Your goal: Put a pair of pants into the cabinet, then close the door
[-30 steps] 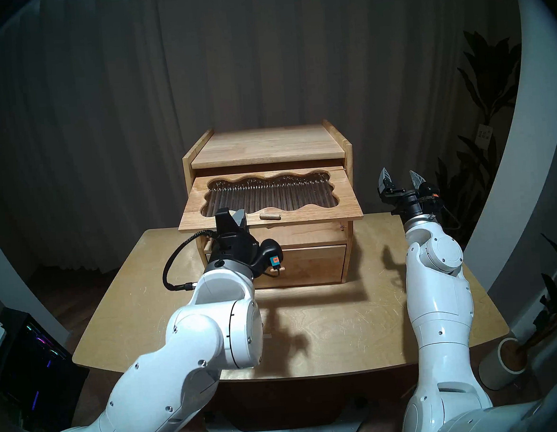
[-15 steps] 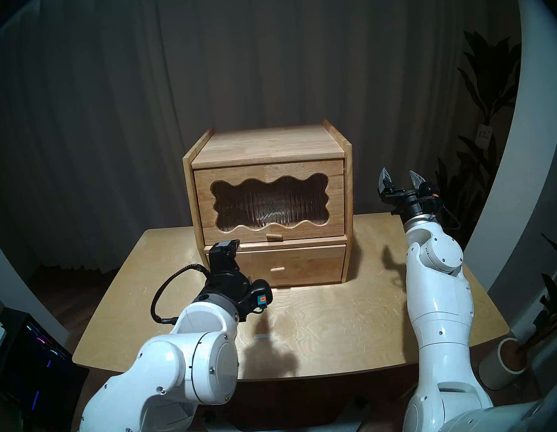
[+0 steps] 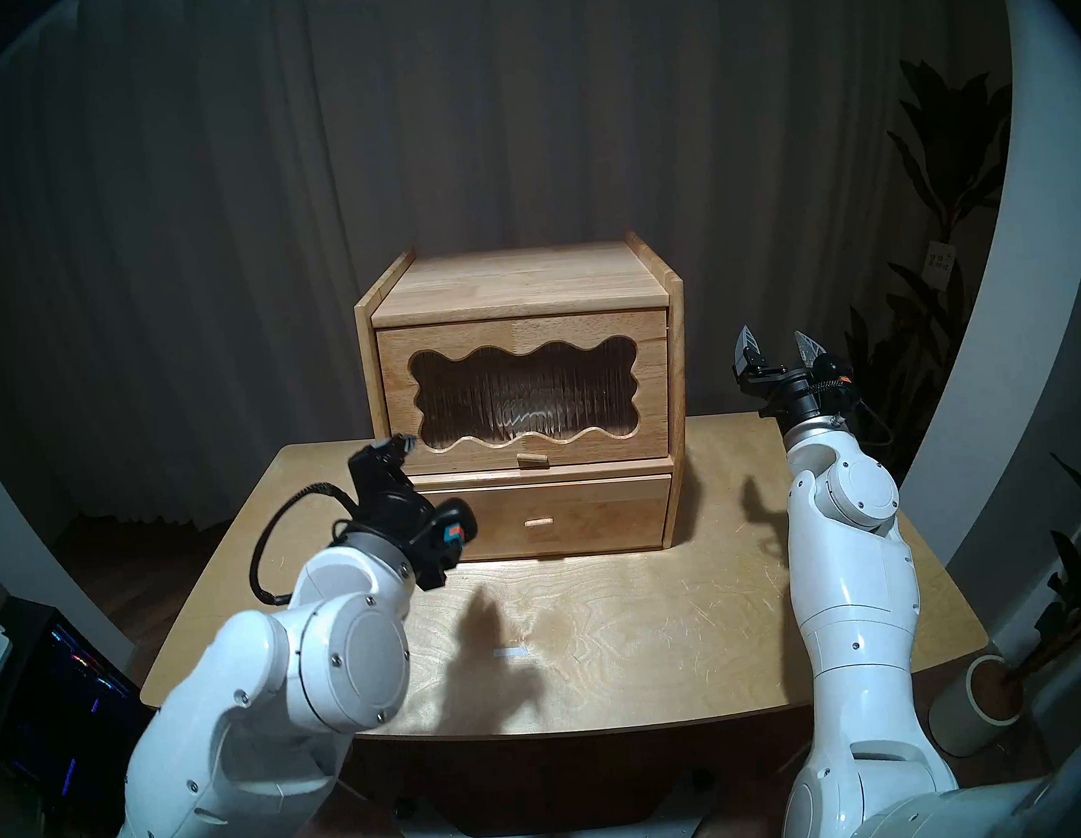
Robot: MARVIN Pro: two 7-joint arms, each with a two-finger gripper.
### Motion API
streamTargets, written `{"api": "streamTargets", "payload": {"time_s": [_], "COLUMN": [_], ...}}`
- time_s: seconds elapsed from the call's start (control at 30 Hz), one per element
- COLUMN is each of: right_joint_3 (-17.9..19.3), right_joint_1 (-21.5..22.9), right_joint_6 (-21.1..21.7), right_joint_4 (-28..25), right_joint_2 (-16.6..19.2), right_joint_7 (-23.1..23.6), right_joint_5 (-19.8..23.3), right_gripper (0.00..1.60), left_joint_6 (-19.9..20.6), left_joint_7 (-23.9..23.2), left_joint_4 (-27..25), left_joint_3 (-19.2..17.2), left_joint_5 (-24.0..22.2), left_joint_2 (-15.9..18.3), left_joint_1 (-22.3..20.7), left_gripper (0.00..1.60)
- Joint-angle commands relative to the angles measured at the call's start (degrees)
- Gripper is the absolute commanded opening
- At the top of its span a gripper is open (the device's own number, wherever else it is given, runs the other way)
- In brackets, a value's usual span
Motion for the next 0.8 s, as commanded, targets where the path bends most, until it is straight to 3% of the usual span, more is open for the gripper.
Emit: {"api": "streamTargets", "payload": {"time_s": [0.0, 0.27, 0.53, 0.77], "right_joint_3": [-0.05, -0.16, -0.30, -0.40], "right_joint_1": [0.70, 0.73, 0.78, 0.78], "right_joint_6": [-0.32, -0.29, -0.30, -0.28], "right_joint_4": [-0.83, -0.44, -0.13, 0.16], "right_joint_2": [0.21, 0.37, 0.54, 0.67], "right_joint_7": [0.09, 0.03, -0.02, -0.07], "right_joint_5": [0.03, 0.19, 0.35, 0.51], "right_gripper": [1.60, 1.60, 1.60, 1.60], "left_joint_6": [0.83, 0.80, -0.32, -1.98], "left_joint_7": [2.26, 2.10, 2.24, 1.98], "left_joint_4": [-1.25, -0.76, 0.57, 5.57], "left_joint_3": [-8.35, -17.18, -22.10, -25.14], "left_joint_5": [-2.53, -8.52, -14.72, -19.75], "left_joint_2": [-0.59, -2.46, -3.98, -5.31], "left_joint_1": [-6.42, -9.34, -7.81, -4.95], "left_gripper": [1.60, 1.60, 1.60, 1.60]}}
